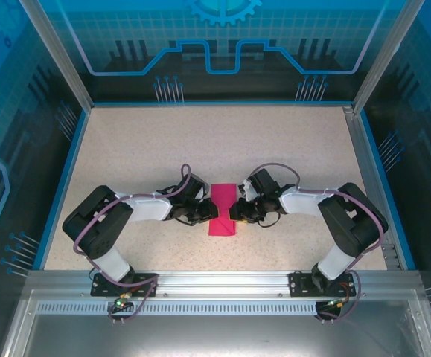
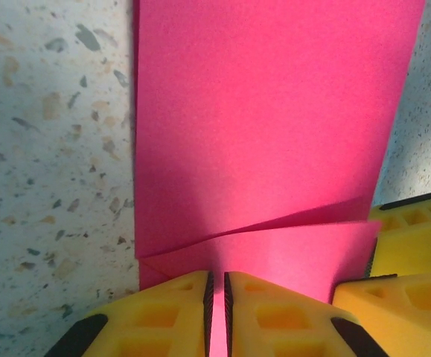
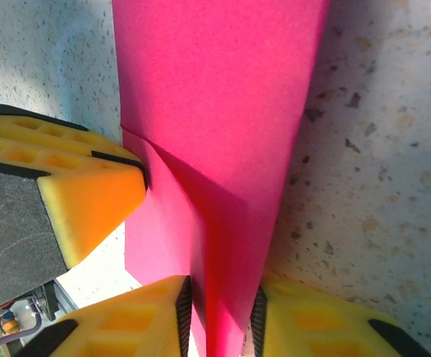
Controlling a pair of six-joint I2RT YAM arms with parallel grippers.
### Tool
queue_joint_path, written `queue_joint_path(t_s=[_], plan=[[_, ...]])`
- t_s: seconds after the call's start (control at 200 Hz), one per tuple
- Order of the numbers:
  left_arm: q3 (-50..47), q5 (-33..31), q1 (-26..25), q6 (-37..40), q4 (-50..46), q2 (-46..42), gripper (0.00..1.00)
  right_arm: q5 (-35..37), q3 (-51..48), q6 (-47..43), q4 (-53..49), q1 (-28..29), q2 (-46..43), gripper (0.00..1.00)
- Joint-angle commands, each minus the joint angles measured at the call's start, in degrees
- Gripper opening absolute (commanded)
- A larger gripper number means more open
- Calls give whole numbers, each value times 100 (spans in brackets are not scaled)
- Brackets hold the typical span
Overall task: Fold a paper plane with a square sheet of paper (pick it up from the middle)
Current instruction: Turn over the paper at the center of the table.
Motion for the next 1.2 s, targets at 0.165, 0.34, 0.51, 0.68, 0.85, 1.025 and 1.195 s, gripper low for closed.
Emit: queue_joint_path(t_s=[0.165,0.34,0.51,0.68,0.85,1.025,1.195], plan=[[110,-76,-38,105,-122,-251,17,-166,52,-81,225,94,126,18],[-64,-340,-35,31,-173,-726,18,38,278,-339,-368,86,-183,8],[-250,-975,-36,58,-576,-1537,21,588,601,-780,-1476,61,-849,3],[-401,-1770,-26,118,-1144,-2417,26,2115,1364,-1177,-3409,141,-1516,3],[-555,-2495,2,120,-1656,-3148,34,4815,2515,-988,-5894,676,-1692,3],[-707,-2881,44,61,-1878,-3560,37,6282,3340,-222,-7538,1162,-1069,2],[-753,-3264,56,-90,-2157,-3747,37,5927,3661,117,-7409,1643,16,5]])
